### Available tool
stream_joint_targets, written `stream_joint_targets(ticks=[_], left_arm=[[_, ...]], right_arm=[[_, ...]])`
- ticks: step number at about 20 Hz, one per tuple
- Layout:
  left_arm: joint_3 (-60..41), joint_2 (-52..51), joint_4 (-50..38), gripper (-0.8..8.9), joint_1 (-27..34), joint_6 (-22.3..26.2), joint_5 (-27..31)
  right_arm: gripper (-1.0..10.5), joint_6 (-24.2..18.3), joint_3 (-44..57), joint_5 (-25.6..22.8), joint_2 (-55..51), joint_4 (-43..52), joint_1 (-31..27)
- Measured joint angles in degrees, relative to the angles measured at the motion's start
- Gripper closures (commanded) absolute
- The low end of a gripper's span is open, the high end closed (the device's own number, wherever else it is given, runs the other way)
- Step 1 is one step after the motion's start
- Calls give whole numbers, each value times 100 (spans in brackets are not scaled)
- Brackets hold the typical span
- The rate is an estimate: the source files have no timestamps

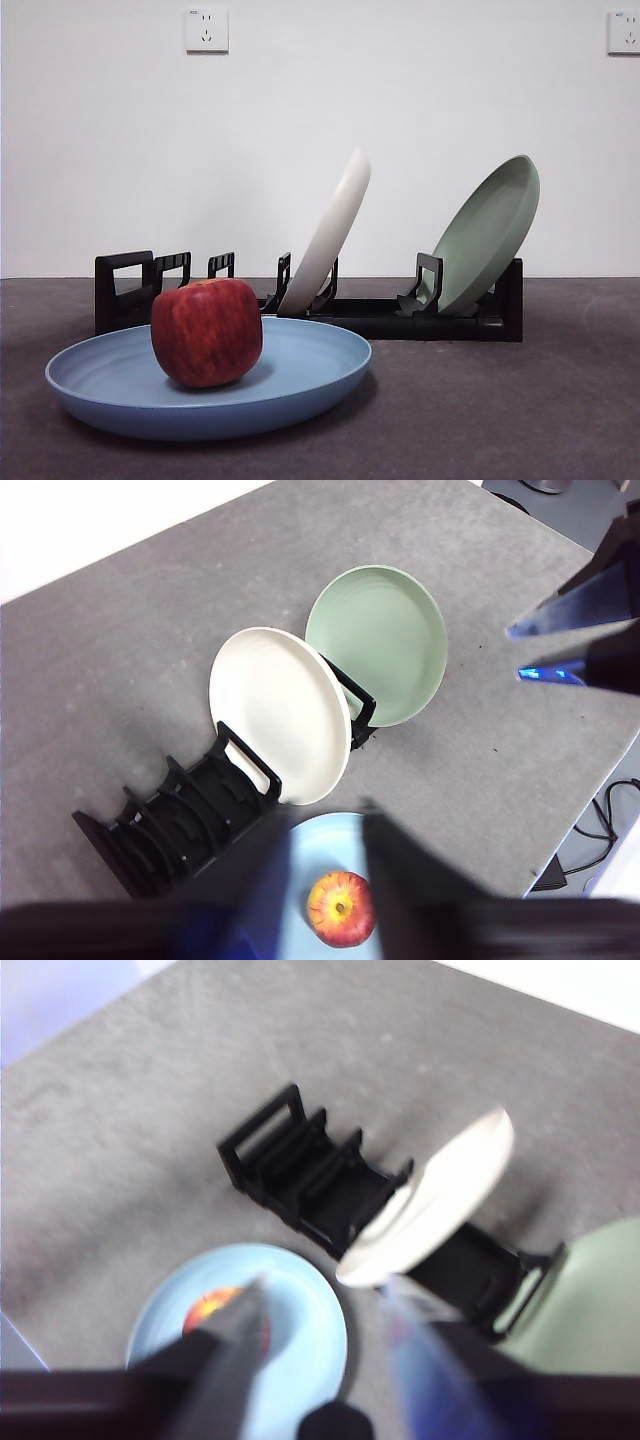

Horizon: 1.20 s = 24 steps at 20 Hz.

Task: Take the blue plate from the plate rack,put the plate on the table,take the apple from the table,put the apple in the plate

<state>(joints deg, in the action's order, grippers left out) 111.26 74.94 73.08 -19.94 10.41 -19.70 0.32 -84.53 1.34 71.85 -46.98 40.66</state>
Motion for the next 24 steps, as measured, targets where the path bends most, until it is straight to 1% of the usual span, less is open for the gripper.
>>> stream_joint_targets(ticks=[5, 6, 8, 9, 12, 14, 16, 20, 22, 24], left_arm=[[-131, -15, -173, 822, 2, 61, 2], [-293, -50, -243, 822, 0, 68, 0], [-809, -219, -485, 822, -42, 70, 2], [-1154, -369, -708, 822, -81, 57, 9], [-2485, -1099, -1714, 822, -179, -153, 35], [-3536, -1672, -2439, 822, -184, -393, 243], [-4649, -2192, -3077, 822, -216, -608, 474], [-6669, -3169, -4148, 822, -474, -946, 916], [-7342, -3534, -4516, 822, -608, -1106, 962], [-7624, -3665, -4717, 822, -739, -1161, 964]], right_arm=[[956, -83, 0, 15, 24, -170, -20], [957, -94, 0, 24, 24, -221, -17], [958, -105, 105, 214, -22, -195, -20], [958, -120, 262, 304, -101, -157, -24], [958, -127, 1051, 317, -485, 122, -57], [958, -103, 1784, 361, -848, 651, -63], [958, -13, 2566, 564, -1307, 1180, -61], [958, 234, 3877, 595, -2090, 1781, -61], [957, 297, 4409, 597, -2356, 2181, -61], [957, 295, 4599, 492, -2437, 2308, -61]])
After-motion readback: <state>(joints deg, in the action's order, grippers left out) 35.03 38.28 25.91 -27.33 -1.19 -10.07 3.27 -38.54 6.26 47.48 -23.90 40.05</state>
